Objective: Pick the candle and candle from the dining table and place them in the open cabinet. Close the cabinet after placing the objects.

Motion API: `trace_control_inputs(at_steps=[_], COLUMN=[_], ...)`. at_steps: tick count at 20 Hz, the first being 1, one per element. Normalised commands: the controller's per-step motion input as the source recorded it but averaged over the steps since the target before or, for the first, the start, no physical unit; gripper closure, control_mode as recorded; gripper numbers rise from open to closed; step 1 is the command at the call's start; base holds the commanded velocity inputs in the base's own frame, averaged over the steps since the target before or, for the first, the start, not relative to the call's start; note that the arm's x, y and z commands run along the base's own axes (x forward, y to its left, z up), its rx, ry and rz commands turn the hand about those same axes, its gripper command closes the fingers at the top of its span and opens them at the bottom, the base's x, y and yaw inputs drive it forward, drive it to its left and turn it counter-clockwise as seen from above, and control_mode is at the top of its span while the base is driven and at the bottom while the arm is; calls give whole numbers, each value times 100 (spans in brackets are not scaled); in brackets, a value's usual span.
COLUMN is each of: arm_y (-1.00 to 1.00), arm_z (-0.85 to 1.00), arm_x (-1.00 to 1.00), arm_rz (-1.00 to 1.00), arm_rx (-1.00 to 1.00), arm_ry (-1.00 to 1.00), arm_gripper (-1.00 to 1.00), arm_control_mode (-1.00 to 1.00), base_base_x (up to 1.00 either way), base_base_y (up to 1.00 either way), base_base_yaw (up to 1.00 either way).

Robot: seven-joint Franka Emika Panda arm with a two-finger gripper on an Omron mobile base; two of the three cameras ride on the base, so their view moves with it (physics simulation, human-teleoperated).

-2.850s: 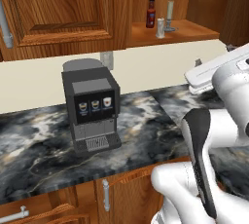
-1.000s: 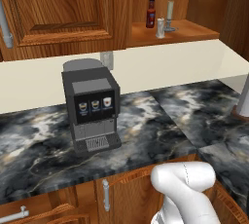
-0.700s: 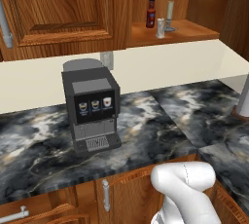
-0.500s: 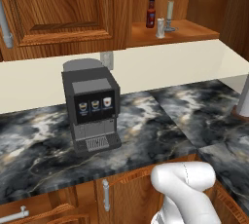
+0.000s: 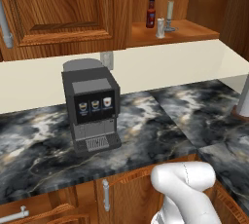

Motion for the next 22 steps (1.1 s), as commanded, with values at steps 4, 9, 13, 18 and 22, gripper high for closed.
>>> trace_control_inputs(at_steps=[4, 9, 13, 18, 22], arm_y=[0, -7, -10, -19, -23], arm_z=[0, 0, 0, 0, 0], arm_x=[-5, 0, 0, 0, 0], arm_rz=[4, 3, 0, 0, 0], arm_rx=[2, 0, 0, 0, 2], arm_ry=[-2, 0, 0, 0, -1], arm_gripper=[-100, -100, -100, -100, -100], arm_control_mode=[-100, -100, -100, -100, -100], base_base_x=[0, 0, 0, 0, 0], base_base_y=[0, 0, 0, 0, 0], base_base_yaw=[0, 0, 0, 0, 0])
